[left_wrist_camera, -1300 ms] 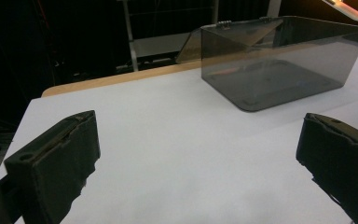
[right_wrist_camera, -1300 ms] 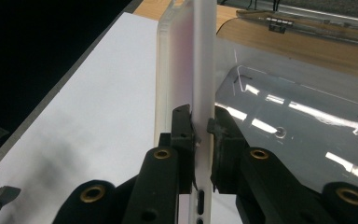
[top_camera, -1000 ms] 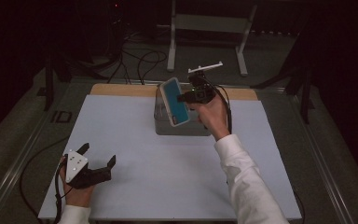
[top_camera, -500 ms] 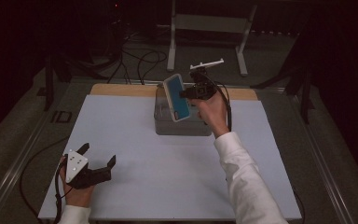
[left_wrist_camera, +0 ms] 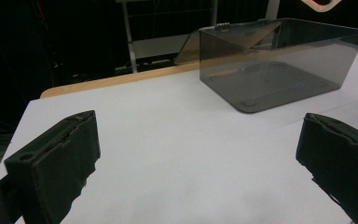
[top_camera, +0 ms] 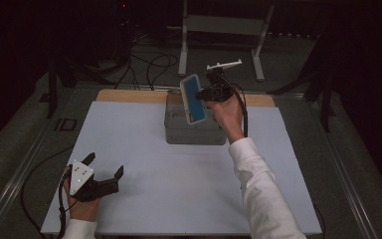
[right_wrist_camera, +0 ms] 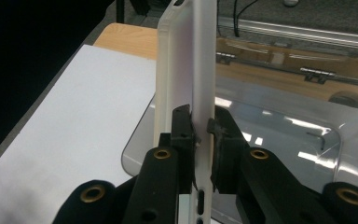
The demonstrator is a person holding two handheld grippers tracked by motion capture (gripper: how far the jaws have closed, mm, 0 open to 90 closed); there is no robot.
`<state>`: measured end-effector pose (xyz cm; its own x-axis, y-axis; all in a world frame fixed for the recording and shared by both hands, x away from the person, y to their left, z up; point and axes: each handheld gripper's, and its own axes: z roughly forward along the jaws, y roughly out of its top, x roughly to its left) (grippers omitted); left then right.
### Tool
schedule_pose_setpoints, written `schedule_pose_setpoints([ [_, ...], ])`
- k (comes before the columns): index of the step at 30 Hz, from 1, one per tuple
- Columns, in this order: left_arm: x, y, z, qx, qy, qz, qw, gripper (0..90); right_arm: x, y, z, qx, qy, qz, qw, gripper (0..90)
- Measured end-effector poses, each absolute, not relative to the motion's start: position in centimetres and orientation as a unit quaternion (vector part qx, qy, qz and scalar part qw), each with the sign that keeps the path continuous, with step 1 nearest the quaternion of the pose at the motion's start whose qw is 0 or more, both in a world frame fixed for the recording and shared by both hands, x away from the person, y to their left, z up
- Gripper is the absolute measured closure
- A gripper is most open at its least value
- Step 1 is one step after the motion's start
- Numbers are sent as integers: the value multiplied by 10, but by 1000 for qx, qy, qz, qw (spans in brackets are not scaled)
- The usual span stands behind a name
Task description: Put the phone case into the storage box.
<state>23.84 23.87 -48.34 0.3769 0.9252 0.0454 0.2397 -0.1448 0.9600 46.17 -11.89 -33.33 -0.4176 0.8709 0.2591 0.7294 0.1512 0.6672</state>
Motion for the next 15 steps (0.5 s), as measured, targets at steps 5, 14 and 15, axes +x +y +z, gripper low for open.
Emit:
schedule_pose_setpoints([
  [5,239,238,-484,671,435,350,489,3,465,-119,-332,538,750,371,107,820],
  [14,239,238,-484,672,434,348,489,3,473,-123,-332,548,742,369,114,820],
  [15,239,238,-484,672,434,348,489,3,474,-123,-333,551,740,369,113,821],
])
